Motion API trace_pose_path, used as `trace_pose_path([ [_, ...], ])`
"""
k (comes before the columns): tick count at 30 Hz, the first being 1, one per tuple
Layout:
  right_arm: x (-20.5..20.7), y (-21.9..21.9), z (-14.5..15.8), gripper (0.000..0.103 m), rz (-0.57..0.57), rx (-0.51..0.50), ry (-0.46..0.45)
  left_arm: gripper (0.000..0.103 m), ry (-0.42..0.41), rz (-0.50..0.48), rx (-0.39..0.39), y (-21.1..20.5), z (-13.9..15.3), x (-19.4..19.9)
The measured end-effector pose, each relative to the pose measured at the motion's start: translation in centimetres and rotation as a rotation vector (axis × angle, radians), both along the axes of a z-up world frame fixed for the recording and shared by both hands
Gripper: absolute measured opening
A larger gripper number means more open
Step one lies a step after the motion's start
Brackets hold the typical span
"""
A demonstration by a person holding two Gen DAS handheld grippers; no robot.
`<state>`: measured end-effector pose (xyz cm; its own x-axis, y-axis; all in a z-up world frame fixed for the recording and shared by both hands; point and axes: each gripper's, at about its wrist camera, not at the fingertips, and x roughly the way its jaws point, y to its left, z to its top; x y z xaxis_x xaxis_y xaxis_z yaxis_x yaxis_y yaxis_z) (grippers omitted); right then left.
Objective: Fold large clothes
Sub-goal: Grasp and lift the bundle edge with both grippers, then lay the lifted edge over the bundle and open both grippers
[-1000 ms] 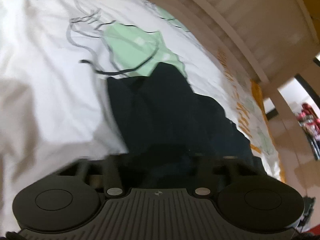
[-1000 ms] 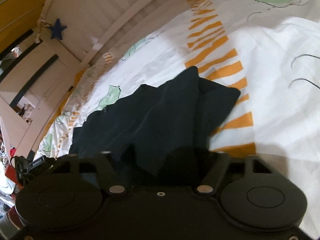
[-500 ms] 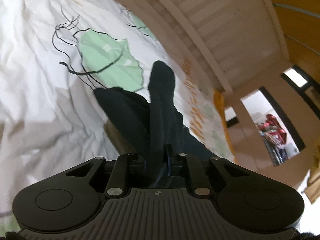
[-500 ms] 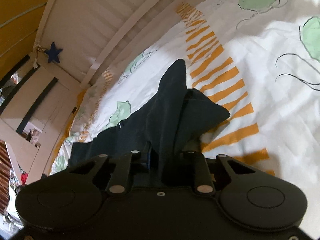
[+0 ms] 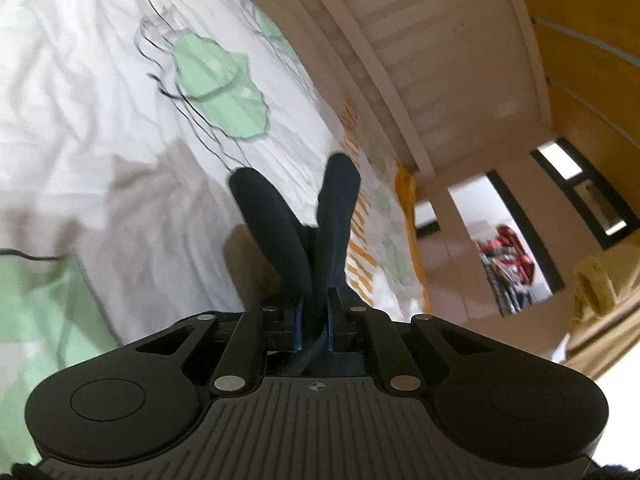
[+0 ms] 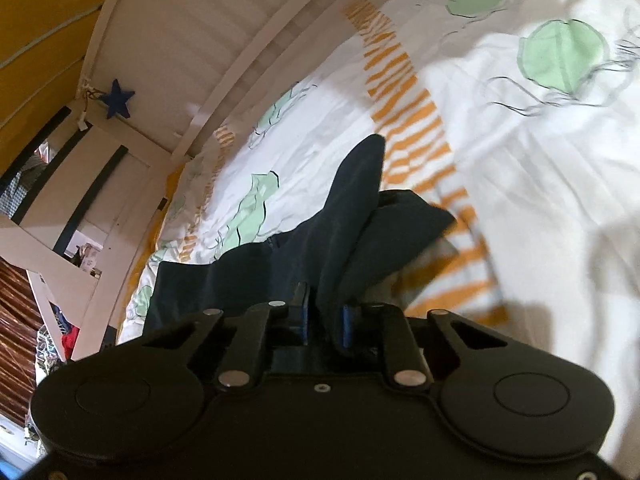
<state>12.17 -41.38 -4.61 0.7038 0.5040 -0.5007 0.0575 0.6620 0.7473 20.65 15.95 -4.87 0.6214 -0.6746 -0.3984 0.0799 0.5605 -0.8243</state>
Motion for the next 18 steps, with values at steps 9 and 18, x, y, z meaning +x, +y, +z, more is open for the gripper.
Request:
trace_pose_path([
  [9, 0.8, 1.0, -0.7, 0.064, -0.046, -0.247, 0.015, 0.022, -0.095, 0.104, 0.303, 0.0, -0.2, 1.3],
  [18, -0.7, 3.7, 0.3, 0.101, -0.097, -0.339, -0.119, 0.066, -0.273, -0.048, 0.478, -7.3, 1.5, 0.1],
])
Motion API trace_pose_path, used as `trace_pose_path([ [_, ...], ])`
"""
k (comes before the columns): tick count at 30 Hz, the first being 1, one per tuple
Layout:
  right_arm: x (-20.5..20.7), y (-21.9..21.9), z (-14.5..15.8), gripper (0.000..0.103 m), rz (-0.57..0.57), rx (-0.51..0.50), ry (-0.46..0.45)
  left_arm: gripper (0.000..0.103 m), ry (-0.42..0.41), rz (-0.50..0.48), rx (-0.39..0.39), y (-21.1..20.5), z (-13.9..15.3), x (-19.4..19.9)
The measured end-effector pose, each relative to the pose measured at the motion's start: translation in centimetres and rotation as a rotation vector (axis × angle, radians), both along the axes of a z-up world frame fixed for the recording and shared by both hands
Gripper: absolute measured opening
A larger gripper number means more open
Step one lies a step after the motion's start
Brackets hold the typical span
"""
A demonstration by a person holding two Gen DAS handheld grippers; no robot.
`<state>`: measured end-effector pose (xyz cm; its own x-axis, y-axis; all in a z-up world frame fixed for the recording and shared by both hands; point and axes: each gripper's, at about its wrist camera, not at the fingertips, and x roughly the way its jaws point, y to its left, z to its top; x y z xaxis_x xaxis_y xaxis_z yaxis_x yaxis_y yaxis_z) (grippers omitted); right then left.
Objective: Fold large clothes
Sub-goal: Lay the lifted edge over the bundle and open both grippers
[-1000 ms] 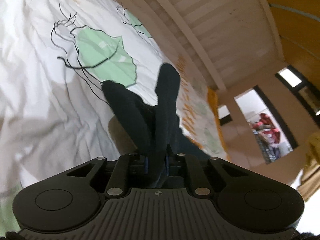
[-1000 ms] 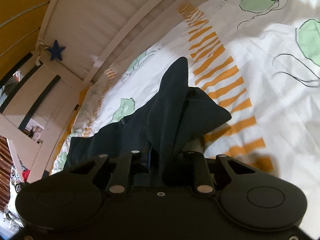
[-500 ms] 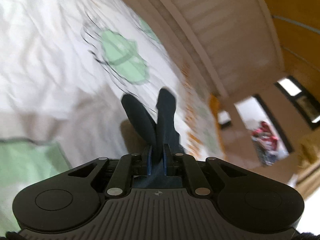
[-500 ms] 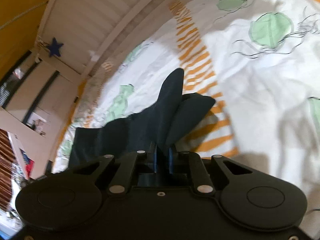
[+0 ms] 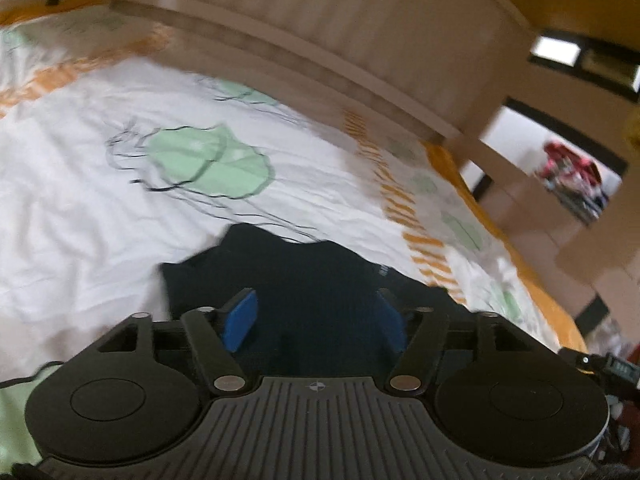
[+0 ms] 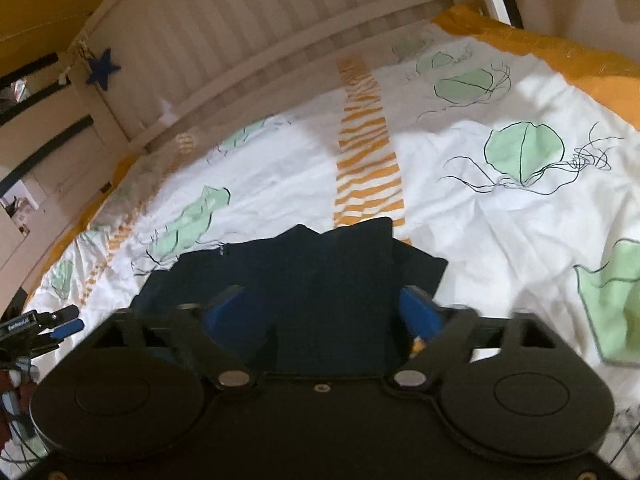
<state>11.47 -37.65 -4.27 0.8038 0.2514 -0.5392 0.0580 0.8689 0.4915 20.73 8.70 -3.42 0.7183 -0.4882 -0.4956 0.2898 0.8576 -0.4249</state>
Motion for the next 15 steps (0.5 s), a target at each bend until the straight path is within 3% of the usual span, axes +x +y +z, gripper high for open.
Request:
trace_pose_path([
  [9, 0.0, -1.2, -3.0, 0.102, -0.063, 0.082, 0.194, 0.076, -0.016, -0.101, 0.053, -7.2, -1.3, 0.2],
  [12, 0.6, -2.1, -4.6, 0.102, -0.071, 0.158, 0.277, 0.076, 0.009, -0.112, 0.073, -8.9, -2.3, 0.3],
  [15, 0.9, -2.5, -6.2, 0.103, -0.055, 0.253, 0.304, 0.076, 0.037, -0.117, 0.078, -9.8, -3.1, 0.6],
])
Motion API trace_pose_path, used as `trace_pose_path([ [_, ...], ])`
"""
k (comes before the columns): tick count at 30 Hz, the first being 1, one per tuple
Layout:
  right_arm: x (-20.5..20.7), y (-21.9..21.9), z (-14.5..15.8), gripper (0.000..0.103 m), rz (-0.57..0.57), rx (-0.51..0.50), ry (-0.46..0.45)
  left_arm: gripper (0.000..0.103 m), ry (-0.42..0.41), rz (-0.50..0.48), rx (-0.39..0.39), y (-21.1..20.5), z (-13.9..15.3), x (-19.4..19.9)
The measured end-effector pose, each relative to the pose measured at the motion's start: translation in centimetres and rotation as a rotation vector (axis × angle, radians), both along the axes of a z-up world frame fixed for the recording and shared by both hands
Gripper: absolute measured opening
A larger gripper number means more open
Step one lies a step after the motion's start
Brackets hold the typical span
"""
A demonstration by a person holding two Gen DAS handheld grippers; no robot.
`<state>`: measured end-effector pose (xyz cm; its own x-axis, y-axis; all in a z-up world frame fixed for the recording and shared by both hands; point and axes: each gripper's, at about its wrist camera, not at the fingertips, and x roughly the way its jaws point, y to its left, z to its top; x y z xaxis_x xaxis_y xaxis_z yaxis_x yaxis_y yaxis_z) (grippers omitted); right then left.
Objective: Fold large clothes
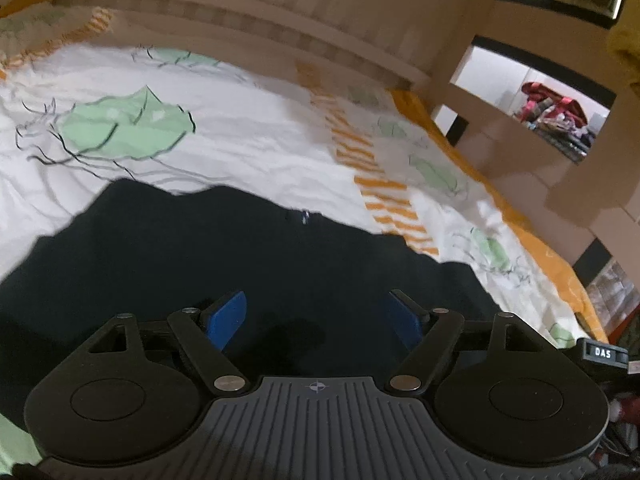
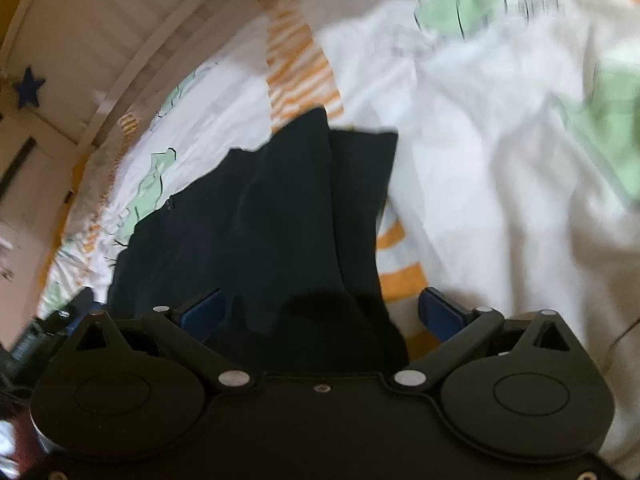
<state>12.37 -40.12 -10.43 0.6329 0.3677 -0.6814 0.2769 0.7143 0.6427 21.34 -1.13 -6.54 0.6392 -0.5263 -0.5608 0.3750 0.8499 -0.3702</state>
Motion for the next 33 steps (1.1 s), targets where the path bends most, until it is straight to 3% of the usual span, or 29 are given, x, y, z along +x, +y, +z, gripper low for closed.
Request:
trace_pose_path([
  [5, 1.6, 0.5, -0.6, 0.103, 0.057, 0.048, -0.036, 0.076, 0.016, 0.013, 0.028, -0.7, -0.5, 0.3],
  [11, 4.6, 1.3, -0.9, 0.103, 0.142, 0.028, -0.071, 0.076, 0.025, 0.063, 0.048, -1.3, -0.6, 1.6],
  [16, 3.7, 0.9, -1.4, 0.103, 0.146, 0.051, -0.14, 0.076, 0.017, 0.08, 0.063, -2.4, -0.9, 2.4],
  [20, 3.6, 1.0, -1.1, 0.103, 0.146, 0.038, -0.142, 0.077, 0.005, 0.078, 0.105, -4.2, -1.2, 3.0],
  [24, 3.7, 1.3, -1.0, 0.103, 0.148, 0.019, -0.151, 0.09, 0.032, 0.075, 0.186, -5.8, -2.5, 3.7],
  [28, 3.9, 1.4, -0.9, 0.103, 0.145, 0.018, -0.151, 0.096, -0.019, 0.07, 0.283, -7.3, -3.0, 2.9],
  [33, 4.1, 1.3, -1.0, 0.103, 0.126, 0.035, -0.152, 0.097, -0.02, 0.068, 0.278, -6.9, -3.0, 2.8],
])
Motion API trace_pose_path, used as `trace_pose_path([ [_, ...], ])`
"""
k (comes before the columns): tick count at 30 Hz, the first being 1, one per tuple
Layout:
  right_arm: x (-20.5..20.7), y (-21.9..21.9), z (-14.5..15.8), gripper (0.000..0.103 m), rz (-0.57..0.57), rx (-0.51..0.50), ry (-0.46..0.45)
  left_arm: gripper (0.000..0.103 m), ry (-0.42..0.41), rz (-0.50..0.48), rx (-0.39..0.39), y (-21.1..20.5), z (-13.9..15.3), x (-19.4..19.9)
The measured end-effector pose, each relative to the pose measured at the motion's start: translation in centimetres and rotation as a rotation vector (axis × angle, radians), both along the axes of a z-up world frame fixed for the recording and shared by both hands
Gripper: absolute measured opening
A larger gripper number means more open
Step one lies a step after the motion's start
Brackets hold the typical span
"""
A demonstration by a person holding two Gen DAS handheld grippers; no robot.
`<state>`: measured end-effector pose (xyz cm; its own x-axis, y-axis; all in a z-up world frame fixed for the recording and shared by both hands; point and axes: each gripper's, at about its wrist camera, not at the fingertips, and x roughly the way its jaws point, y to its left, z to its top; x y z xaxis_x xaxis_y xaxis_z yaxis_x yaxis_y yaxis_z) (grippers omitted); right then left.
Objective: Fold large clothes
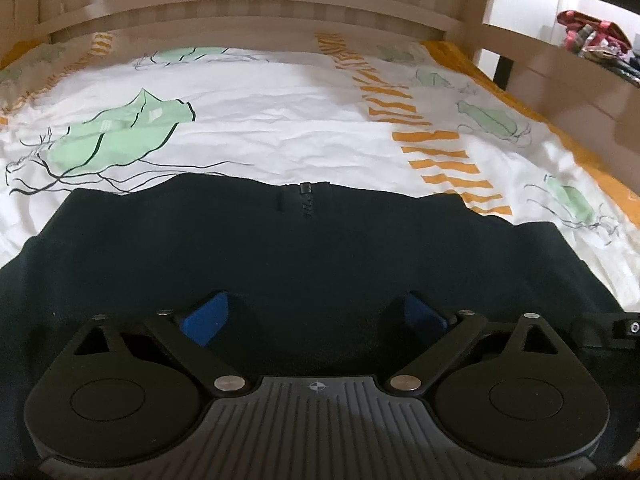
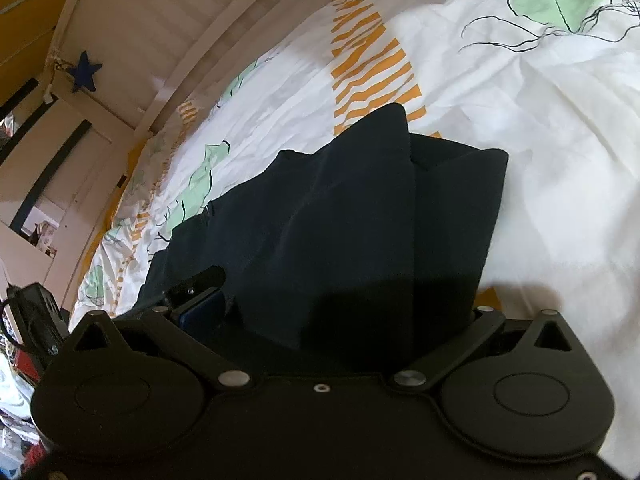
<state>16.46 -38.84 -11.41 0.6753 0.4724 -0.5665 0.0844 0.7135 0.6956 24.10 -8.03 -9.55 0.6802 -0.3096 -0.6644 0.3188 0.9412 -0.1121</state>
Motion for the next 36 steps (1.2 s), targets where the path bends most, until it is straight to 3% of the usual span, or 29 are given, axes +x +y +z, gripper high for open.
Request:
trace_pose_path([
  [5, 0.4, -0.2, -0.1, 0.103, -0.016, 0.023, 0.013, 0.102, 0.002, -0.018, 0.009, -0.3, 0.0, 0.1],
  [13, 0.7, -1.2, -0.5, 0.103, -0.052, 0.11, 0.046, 0.103, 0.017, -0.032, 0.018, -0.5, 0.0, 0.4],
  [18, 0.8, -0.9, -0.4, 0.103, -0.044, 0.099, 0.042, 0.101, 0.028, -0.034, 0.013, -0.5, 0.2, 0.5],
  [20, 0.8, -0.9, -0.4, 0.103, -0.042, 0.097, 0.041, 0.09, 0.02, -0.019, 0.004, -0.3, 0.5, 0.3],
  [22, 0.7, -0.9, -0.4, 0.103, -0.042, 0.097, 0.039, 0.066, 0.014, -0.008, -0.018, 0.2, 1.0, -0.2],
  [27, 0.7, -0.8, -0.4, 0.103, -0.041, 0.095, 0.038, 0.028, -0.011, -0.019, -0.063, 1.5, 2.0, -2.6],
  [30, 0.6, -0.8, -0.4, 0.103, -0.039, 0.092, 0.036, 0.023, -0.042, -0.015, -0.073, 2.3, 2.3, -4.5],
  [36, 0.6, -0.7, -0.4, 0.103, -0.035, 0.088, 0.031, 0.022, -0.07, 0.01, -0.104, 3.5, 1.9, -7.8],
])
